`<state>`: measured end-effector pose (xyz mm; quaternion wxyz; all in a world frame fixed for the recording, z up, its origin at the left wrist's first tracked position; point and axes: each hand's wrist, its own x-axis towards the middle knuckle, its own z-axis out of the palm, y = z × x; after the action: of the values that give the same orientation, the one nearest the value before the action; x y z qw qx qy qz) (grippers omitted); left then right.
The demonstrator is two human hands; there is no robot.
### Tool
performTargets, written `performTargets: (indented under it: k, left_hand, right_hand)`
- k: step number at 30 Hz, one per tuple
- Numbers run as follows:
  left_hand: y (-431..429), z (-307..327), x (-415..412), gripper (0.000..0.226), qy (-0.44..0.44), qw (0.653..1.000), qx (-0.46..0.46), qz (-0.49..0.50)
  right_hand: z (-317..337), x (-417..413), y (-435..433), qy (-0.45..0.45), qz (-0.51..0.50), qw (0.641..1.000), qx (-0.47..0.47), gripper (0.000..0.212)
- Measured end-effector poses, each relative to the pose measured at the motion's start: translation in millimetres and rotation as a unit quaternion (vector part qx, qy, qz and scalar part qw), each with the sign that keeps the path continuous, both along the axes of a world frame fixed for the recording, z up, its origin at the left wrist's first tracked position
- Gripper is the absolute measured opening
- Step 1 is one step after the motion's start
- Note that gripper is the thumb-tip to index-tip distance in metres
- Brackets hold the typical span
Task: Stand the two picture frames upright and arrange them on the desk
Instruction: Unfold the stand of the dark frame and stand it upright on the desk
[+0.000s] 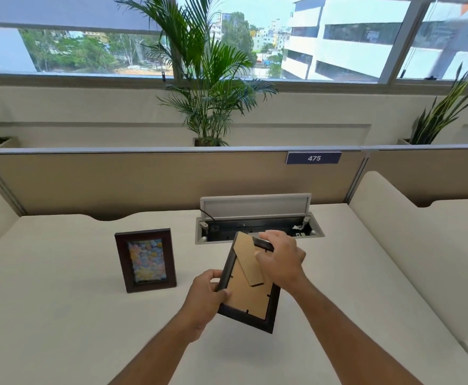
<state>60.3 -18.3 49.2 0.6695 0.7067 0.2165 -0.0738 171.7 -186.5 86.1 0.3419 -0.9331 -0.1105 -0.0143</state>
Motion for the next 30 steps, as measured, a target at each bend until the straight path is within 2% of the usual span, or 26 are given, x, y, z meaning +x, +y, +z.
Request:
performTargets:
  k: [4,6,11,14,17,21,27,30]
  left_hand:
    - [6.0,3.0,-11.6,0.031,-0.012,1.0,-0.004,0.012]
    - [8.8,1.2,-15.7,0.031,-0.013,1.0,-0.003,0.02]
    - [15.6,-1.5,-23.5,0.032,-0.014,0.999,-0.003,0.045]
    - [17.9,-1.2,-25.9,0.033,-0.017,0.999,0.012,0.047]
    - [17.1,-1.2,-27.3,0.033,-0.017,0.999,0.016,0.038]
    - [15.1,-1.7,-28.2,0.033,-0.015,0.999,0.01,0.035]
    - [20.1,-3.0,-26.8,0.033,-0.009,0.998,0.003,0.058]
    - [23.7,-4.4,-27.0,0.035,-0.013,0.997,-0.007,0.077]
  right_hand:
    - [1.3,-2.5,8.8,0.039,0.051,0.997,-0.051,0.063]
    - [1.9,-6.7,12.2,0.042,0.071,0.995,-0.051,0.062]
    - [9.7,-20.7,16.2,0.061,0.086,0.994,0.031,0.052]
    - [14.8,-27.8,18.6,0.093,0.074,0.99,0.08,0.069]
    - [22.3,-26.7,20.5,0.092,0.059,0.993,0.034,0.078]
    - [29.1,-26.2,20.6,0.096,0.084,0.992,0.014,0.062]
    - [40.5,-36.2,19.5,0.089,0.088,0.989,0.083,0.042]
    - [45.4,-44.6,18.5,0.1,0.111,0.982,0.115,0.04]
